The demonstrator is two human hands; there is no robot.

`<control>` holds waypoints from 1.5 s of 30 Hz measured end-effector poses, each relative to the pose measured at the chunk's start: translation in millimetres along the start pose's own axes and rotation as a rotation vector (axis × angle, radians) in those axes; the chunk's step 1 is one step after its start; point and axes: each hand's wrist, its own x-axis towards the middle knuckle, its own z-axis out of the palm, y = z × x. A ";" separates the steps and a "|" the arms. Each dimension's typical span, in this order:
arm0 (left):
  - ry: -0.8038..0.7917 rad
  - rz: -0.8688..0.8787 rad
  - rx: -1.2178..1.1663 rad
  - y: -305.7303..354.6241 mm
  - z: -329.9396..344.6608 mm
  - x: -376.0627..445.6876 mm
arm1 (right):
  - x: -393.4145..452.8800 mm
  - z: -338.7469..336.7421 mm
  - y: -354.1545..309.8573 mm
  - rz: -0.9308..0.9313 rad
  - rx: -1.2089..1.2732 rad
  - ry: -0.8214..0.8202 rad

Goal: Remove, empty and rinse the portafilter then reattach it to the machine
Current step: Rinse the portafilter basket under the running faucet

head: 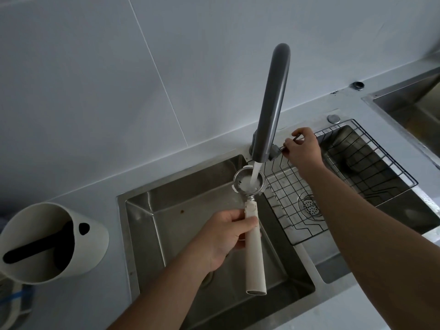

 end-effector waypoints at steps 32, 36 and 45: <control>0.012 -0.037 0.016 2.1 -14.4 7.2 | -2.4 -2.9 -2.5 -0.039 -0.125 -0.022; 0.017 -0.084 -0.018 4.8 -11.4 8.5 | -2.5 -3.0 -1.6 -0.040 -0.104 -0.028; 0.056 -0.118 0.045 4.7 -11.3 4.5 | -3.0 -2.8 -0.7 -0.041 -0.107 -0.036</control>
